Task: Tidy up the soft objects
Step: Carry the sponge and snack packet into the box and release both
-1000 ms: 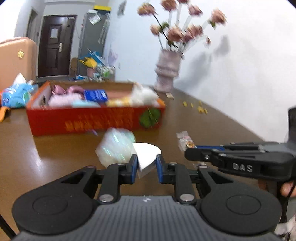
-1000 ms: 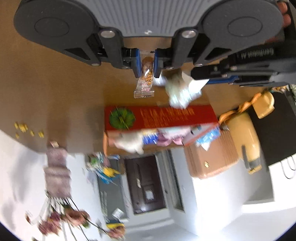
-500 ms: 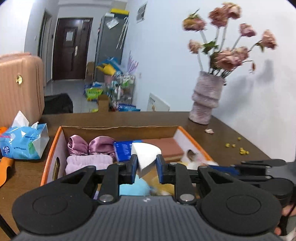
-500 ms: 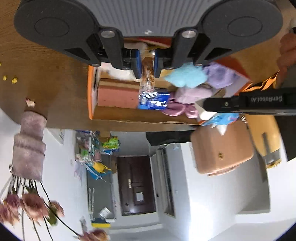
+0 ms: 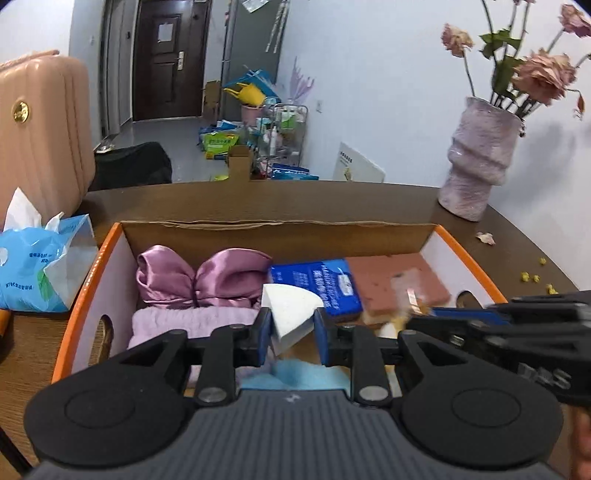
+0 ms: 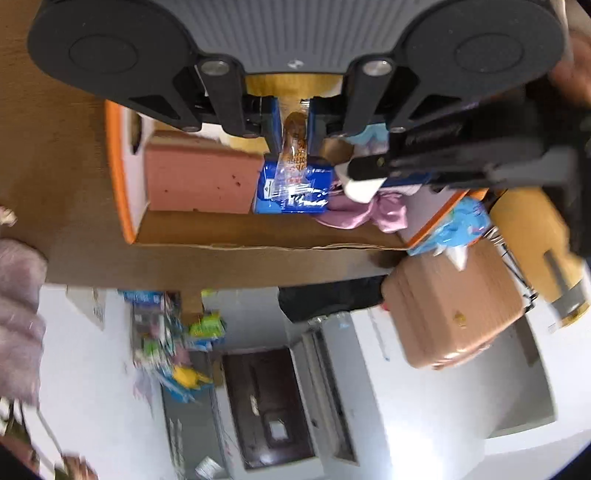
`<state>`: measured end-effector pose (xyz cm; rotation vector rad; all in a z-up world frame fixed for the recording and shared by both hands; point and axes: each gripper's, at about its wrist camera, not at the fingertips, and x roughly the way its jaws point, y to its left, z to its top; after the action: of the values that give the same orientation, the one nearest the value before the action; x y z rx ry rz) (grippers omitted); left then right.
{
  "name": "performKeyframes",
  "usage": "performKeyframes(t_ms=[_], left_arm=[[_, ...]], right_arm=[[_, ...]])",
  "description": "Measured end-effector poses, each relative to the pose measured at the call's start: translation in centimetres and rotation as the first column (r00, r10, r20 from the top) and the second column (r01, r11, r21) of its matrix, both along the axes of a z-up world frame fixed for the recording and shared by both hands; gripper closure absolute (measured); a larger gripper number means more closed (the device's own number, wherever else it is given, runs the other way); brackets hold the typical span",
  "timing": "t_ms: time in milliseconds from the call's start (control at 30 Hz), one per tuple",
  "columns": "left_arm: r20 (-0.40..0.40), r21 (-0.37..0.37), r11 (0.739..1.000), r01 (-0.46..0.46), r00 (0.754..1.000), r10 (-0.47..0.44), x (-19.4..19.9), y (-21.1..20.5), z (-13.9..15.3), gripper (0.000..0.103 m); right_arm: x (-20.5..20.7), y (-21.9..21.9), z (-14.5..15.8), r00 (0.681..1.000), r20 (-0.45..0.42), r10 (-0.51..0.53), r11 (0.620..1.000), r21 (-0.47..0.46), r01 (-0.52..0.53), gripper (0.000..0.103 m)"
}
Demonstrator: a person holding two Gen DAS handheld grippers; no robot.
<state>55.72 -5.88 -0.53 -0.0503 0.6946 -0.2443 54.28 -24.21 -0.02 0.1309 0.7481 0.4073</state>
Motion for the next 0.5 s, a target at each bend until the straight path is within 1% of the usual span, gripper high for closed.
performKeyframes(t_ms=[33,67,100,133,167,200,233,367,433,500], left_arm=[[0.002,-0.007,1.000,-0.009,1.000,0.009,0.1,0.3,0.0,0.066],[0.011,-0.018,1.000,-0.017,1.000,0.017,0.0,0.7,0.1,0.058],[0.022,-0.019,0.999,-0.028,0.999,0.028,-0.2,1.1,0.2,0.057],[0.028,-0.017,1.000,-0.024,0.999,0.025,-0.3,1.5,0.3,0.053],[0.031,-0.018,1.000,-0.018,0.999,0.018,-0.4,1.9,0.5,0.047],[0.035,-0.021,1.000,-0.020,0.999,0.021,-0.5,2.3,0.8,0.045],[0.046,-0.023,0.999,-0.027,0.999,0.029,-0.6,2.7,1.1,0.041],[0.082,-0.023,0.999,-0.047,0.995,0.048,-1.8,3.6,3.2,0.038],[0.104,-0.020,0.998,-0.060,0.993,0.062,-2.9,3.9,4.5,0.034],[0.139,-0.010,0.998,-0.060,0.988,0.061,-4.2,4.2,5.9,0.031]], right_arm=[[0.9,0.3,-0.3,1.000,-0.012,-0.005,1.000,0.009,0.005,0.086],[1.4,0.6,-0.5,1.000,-0.015,-0.004,1.000,0.013,0.004,0.076],[1.8,0.8,-0.6,1.000,-0.018,-0.001,1.000,0.012,0.002,0.063],[1.8,0.9,-0.5,1.000,-0.005,-0.010,1.000,0.008,0.010,0.060],[1.6,1.1,-0.3,1.000,0.015,-0.008,1.000,0.007,0.008,0.053],[1.3,1.0,0.0,0.999,0.035,-0.007,1.000,0.006,0.006,0.050],[1.0,1.0,0.3,0.999,0.047,-0.012,1.000,0.005,0.012,0.050],[0.1,0.5,2.3,0.996,0.087,-0.036,0.999,-0.008,0.037,0.050],[-0.4,0.1,3.6,0.993,0.107,-0.050,0.998,-0.020,0.052,0.048],[-1.5,-0.6,5.0,0.989,0.132,-0.067,0.996,-0.044,0.073,0.042]])
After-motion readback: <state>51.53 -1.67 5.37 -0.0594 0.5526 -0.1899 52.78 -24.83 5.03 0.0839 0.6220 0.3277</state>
